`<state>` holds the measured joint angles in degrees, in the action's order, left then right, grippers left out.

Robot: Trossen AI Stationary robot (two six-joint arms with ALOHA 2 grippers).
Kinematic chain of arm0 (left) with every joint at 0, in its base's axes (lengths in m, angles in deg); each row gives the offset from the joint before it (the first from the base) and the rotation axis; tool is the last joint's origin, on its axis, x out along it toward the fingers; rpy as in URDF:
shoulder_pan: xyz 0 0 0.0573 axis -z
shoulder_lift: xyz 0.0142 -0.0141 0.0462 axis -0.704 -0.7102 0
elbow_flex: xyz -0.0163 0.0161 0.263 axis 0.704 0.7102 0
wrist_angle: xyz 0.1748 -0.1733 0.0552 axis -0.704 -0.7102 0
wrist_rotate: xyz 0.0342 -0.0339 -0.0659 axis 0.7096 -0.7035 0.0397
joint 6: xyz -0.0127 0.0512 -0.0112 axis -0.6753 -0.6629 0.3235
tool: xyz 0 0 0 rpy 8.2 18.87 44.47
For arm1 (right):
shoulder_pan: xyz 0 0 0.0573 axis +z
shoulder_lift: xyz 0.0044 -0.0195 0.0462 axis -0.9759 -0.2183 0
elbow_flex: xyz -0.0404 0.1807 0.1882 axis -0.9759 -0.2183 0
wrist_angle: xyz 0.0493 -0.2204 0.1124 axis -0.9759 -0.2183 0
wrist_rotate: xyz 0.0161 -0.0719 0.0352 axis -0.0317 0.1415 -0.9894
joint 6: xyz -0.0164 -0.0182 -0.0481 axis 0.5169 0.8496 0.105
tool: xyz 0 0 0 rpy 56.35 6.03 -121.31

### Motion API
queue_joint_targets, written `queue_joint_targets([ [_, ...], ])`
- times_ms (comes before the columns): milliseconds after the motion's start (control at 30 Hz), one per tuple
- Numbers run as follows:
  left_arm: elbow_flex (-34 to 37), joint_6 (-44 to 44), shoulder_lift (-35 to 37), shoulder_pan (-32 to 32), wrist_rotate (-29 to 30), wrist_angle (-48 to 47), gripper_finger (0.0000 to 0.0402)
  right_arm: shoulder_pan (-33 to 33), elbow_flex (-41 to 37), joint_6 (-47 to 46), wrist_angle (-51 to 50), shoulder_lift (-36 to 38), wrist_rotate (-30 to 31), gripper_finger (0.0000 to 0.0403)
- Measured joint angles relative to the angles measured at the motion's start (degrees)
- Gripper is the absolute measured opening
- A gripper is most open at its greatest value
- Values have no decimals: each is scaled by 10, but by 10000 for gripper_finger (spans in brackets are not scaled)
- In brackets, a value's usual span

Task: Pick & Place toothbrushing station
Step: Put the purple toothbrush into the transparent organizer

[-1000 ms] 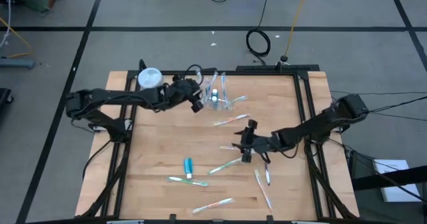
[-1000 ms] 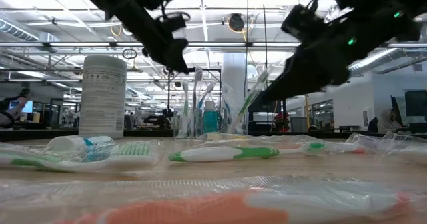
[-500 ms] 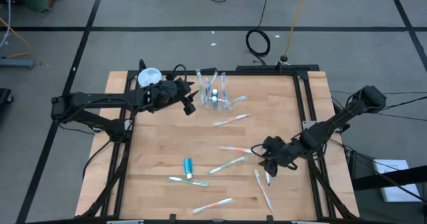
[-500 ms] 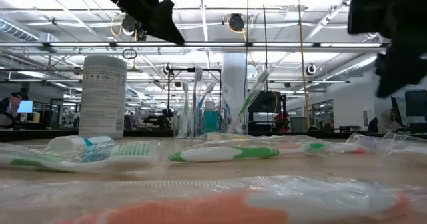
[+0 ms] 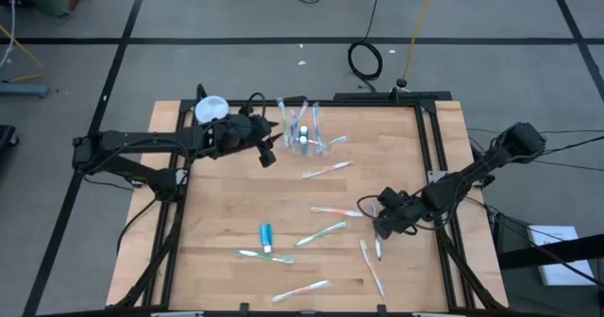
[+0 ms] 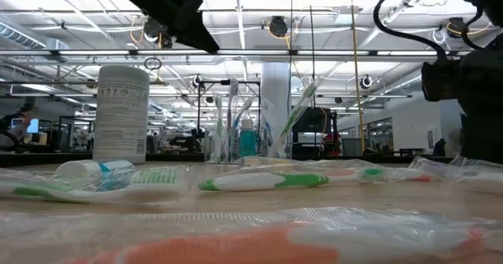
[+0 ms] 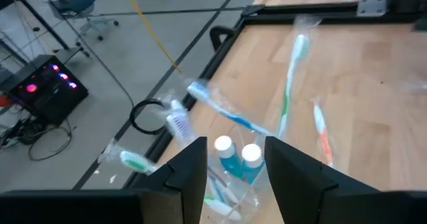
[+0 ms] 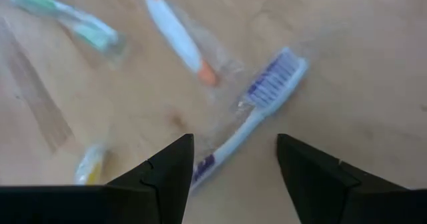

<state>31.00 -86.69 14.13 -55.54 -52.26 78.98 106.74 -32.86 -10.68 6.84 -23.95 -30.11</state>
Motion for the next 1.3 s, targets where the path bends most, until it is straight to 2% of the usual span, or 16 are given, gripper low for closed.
queue_joint_targets([
  [133,0,0,0,0,-10,8,152,-3,-26,21,49,-19,14,197],
  [233,0,0,0,0,-10,11,152,-3,-28,32,64,-31,26,172],
  [567,0,0,0,0,-10,13,152,-4,-29,64,80,-54,35,28],
  [633,0,0,0,0,-10,12,152,-4,-29,65,82,-49,35,9],
  [867,0,0,0,0,-10,13,152,-4,-30,122,93,-1,75,4],
  [1133,0,0,0,0,-10,18,152,-5,-20,244,102,97,213,0],
  [1300,0,1,0,0,-42,19,152,-25,-18,390,217,125,324,0],
])
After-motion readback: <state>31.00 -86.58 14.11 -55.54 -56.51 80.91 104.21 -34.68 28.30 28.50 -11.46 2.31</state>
